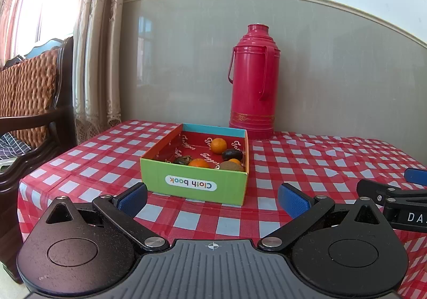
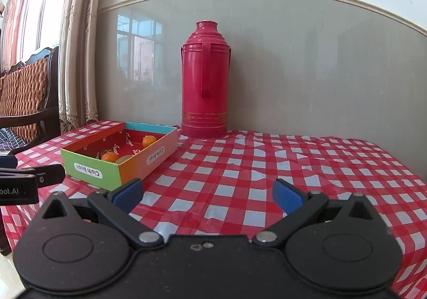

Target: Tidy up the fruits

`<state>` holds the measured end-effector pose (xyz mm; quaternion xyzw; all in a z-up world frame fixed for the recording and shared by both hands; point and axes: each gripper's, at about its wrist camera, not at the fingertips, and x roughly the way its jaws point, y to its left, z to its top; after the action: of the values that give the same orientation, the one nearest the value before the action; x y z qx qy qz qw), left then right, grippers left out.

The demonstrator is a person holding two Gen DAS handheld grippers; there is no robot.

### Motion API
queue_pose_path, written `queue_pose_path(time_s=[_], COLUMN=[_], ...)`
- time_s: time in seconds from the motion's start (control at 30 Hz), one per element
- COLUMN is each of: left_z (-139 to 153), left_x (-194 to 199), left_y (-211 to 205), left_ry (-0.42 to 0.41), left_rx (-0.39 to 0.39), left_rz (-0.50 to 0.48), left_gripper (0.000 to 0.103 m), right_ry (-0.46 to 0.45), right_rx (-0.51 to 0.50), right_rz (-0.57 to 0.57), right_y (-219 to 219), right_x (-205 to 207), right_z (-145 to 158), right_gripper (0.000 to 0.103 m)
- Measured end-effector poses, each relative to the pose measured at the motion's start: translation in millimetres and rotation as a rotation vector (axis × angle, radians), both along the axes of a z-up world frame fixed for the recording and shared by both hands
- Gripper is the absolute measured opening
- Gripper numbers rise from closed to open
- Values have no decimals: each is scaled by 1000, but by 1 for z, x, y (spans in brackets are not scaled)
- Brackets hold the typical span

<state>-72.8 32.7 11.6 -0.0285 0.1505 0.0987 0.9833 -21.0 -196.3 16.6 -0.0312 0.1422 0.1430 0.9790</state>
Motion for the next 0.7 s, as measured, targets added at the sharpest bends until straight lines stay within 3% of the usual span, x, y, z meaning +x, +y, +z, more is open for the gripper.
queue_pose_path(time_s=[0.7], left_z=[-1], left_x=[0], left_y=[2], left_ry=[-6], left_rx=[-3], left_rz=[5], left_gripper=[103], right_ry=[6], right_rx=[-4], right_rz=[8], right_y=[0], right_x=[2], right_z=[-1], right_gripper=[97])
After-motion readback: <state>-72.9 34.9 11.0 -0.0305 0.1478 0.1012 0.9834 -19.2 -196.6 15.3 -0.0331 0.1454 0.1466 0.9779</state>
